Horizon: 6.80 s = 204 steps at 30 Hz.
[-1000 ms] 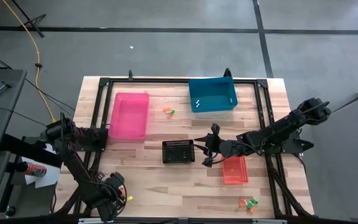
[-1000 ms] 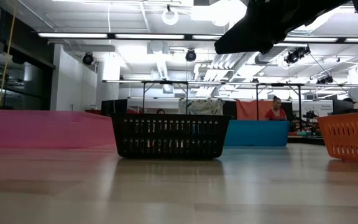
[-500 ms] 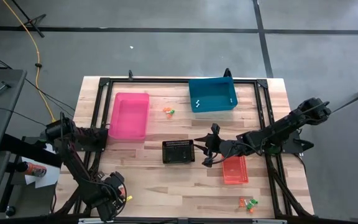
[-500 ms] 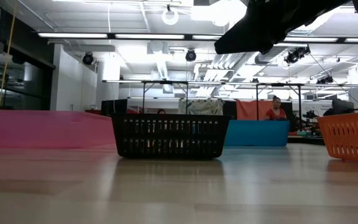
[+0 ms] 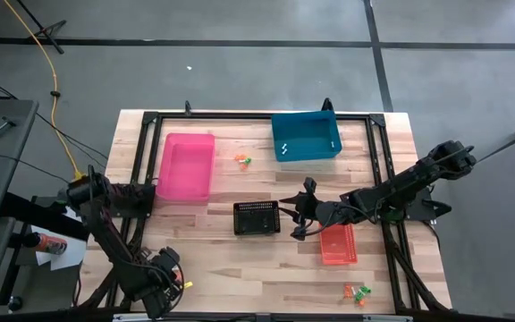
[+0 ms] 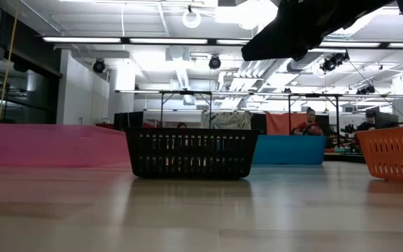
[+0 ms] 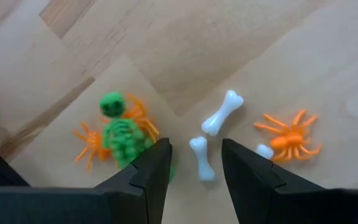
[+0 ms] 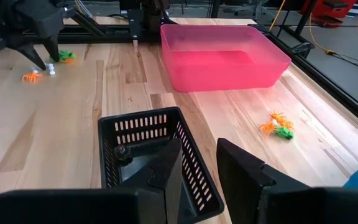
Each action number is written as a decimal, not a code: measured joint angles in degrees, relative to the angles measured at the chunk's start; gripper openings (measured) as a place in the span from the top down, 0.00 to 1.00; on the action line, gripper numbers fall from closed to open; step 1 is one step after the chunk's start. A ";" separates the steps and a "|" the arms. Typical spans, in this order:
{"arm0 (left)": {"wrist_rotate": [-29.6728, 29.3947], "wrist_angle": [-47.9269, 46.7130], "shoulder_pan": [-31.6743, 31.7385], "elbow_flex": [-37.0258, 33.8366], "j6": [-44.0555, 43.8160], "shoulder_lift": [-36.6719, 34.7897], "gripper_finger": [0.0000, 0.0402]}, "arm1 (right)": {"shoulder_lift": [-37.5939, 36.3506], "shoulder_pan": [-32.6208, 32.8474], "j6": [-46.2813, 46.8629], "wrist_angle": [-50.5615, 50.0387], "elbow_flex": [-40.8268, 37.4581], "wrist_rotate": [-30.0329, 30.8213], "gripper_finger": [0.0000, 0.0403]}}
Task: Sort Halloween decoration
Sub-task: Put the white bone toy into the blue bin
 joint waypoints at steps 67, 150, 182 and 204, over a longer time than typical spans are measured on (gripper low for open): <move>-10.89 -5.85 7.10 -0.26 13.18 -12.99 1.00 | 0.00 -0.02 1.31 -0.87 0.02 0.02 0.76; -14.01 51.98 83.16 28.50 112.39 18.62 0.88 | -3.13 9.37 -25.73 19.72 0.02 10.88 0.76; -4.65 72.85 57.80 -31.97 91.59 -36.11 0.57 | -2.93 5.87 -7.66 9.33 0.00 11.05 0.76; -27.02 81.77 44.54 -42.34 106.28 -54.55 0.57 | 26.78 -32.03 7.31 -20.95 34.91 -26.25 0.76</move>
